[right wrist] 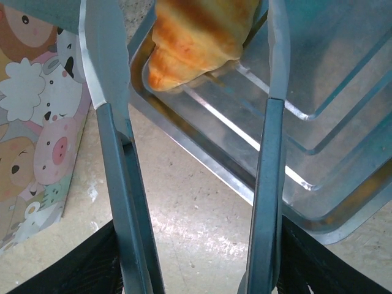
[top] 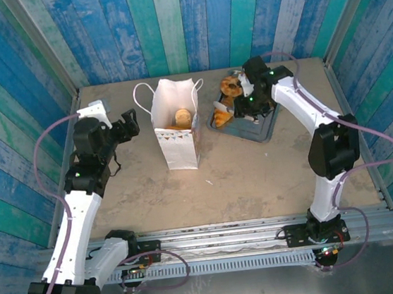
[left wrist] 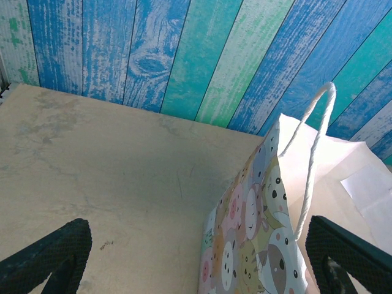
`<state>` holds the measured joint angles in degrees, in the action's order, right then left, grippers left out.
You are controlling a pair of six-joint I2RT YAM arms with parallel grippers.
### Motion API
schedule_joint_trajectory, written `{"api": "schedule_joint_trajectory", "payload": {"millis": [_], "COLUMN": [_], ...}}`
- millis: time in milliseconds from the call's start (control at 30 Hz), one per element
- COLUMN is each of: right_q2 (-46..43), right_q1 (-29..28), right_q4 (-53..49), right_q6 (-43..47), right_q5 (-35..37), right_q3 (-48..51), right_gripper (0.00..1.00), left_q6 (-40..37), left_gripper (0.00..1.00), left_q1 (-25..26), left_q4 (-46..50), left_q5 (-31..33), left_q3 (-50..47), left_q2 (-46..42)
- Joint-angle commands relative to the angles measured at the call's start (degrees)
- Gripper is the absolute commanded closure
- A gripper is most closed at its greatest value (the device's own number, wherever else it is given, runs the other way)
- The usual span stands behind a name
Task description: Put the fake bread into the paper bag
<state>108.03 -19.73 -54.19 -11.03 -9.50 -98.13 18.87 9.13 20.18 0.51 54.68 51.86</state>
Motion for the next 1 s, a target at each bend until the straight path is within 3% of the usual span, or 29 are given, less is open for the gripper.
{"api": "schedule_joint_trajectory", "payload": {"millis": [0, 967], "right_q2": [1.9, 12.4], "right_q1": [0.2, -2.0], "right_q4": [-2.2, -7.0], "right_q6": [1.6, 3.5], "right_q5": [0.6, 2.2], "right_q3": [-2.4, -10.5], "right_gripper": [0.38, 0.36], "left_q6": [-1.0, -0.9], "left_gripper": [0.06, 0.06], "left_q1": [0.2, 0.2], "left_q4": [-0.6, -0.8], "left_q5": [0.1, -0.3], "left_q3": [0.7, 0.8], "left_q2": [0.3, 1.4]}}
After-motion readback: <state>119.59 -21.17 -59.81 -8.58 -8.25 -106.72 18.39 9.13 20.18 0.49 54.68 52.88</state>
